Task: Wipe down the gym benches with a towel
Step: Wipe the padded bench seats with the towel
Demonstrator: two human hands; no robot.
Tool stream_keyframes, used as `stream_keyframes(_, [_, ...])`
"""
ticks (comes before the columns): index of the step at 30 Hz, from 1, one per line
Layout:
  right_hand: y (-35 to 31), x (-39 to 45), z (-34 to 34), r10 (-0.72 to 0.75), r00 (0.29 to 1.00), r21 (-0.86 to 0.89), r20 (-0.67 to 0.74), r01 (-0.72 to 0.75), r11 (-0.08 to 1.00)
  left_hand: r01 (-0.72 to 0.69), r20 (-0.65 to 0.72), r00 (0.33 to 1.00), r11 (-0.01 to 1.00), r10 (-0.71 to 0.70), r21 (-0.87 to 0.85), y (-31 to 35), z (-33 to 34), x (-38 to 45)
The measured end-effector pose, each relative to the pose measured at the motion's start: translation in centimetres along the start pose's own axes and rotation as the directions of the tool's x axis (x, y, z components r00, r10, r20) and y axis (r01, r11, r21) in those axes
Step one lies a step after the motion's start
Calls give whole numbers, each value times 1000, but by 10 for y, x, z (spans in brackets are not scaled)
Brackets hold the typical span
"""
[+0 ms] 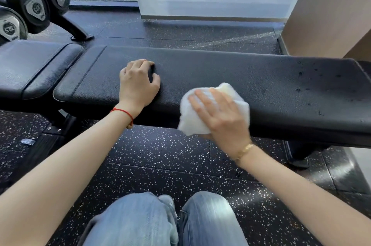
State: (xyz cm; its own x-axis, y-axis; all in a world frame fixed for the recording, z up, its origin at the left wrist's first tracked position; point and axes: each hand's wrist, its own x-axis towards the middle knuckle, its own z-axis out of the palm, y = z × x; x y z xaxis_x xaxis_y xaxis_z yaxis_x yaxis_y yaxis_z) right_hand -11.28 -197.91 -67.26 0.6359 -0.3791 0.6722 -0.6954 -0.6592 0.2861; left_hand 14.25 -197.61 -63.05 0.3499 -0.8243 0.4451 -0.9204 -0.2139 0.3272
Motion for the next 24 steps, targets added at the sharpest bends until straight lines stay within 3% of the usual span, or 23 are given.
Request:
stream_keyframes(4, [-36,36,5,14,992,112,129,-29,993,-7,8,1000,1000,7,-17,-2,-1,2])
stream_keyframes(6, [-16,22,-11,39,983,138,180,-65,988,-9,7,1000,1000,9,-10,-3,-2,1])
stream_keyframes(9, [35,-8,-38,214,942,177,258,-263,948,-16,15,1000,1000,16,-2,-1,-2,1])
stream_keyframes(11, [64,-7,-42,322,881,182,346,-400,898,-16,18,1000,1000,15,5,1,-2,1])
stream_keyframes(13, [81,14,-30,424,759,78,495,-524,848,-11,23,1000,1000,11,8,1,-2,1])
stream_keyframes(15, [86,48,-9,477,632,-41,610,-577,816,-6,19,1000,1000,6,13,2,-2,0])
stream_keyframes(17, [75,86,13,449,590,-55,671,-564,824,0,14,1000,1000,0,12,3,-3,0])
stream_keyframes(20, [41,112,21,276,648,67,710,-452,889,6,19,1000,1000,-6,4,4,-3,1])
stream_keyframes(24, [35,59,-12,118,855,366,505,-336,868,-13,23,1000,1000,13,5,0,-2,0])
